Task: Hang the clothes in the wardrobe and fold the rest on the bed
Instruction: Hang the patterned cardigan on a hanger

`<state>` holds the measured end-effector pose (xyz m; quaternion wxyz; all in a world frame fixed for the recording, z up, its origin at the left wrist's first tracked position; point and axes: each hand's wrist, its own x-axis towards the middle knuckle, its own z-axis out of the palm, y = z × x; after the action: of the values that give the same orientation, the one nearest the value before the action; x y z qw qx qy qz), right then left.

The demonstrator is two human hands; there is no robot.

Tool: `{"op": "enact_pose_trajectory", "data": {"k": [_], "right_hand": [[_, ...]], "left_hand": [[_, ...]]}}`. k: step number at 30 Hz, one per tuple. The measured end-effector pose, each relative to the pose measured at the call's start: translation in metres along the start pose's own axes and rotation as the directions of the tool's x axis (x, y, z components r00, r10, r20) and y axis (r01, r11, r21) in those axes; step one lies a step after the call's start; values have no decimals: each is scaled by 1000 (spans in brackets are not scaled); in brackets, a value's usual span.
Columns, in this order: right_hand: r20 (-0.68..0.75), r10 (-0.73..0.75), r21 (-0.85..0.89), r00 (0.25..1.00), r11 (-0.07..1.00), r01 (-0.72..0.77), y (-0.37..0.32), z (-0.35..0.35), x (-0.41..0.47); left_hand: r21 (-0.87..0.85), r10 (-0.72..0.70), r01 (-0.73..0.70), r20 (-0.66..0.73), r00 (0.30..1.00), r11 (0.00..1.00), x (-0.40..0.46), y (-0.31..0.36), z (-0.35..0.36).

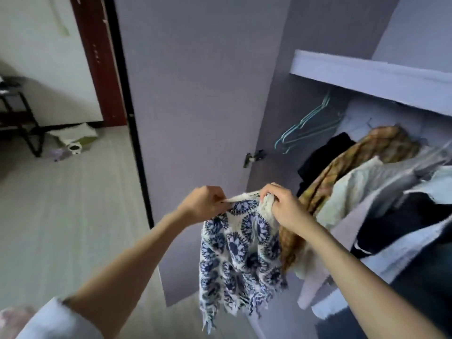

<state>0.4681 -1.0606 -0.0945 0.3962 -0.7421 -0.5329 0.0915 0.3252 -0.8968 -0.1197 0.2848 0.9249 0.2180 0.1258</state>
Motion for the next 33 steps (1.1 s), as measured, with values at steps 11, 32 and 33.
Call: {"op": "enact_pose_trajectory", "data": {"k": [11, 32, 33], "right_hand": [[-340, 66, -283, 938, 944, -169, 65, -68, 48], [-259, 760, 680, 596, 582, -447, 173, -24, 261], [-238, 774, 720, 586, 546, -429, 177, -24, 267]], "left_hand": [[-5, 153, -154, -32, 988, 988, 110, 20, -4], [582, 696, -484, -211, 686, 653, 234, 3, -36], [581, 700, -488, -214, 681, 652, 234, 2, -36]]}}
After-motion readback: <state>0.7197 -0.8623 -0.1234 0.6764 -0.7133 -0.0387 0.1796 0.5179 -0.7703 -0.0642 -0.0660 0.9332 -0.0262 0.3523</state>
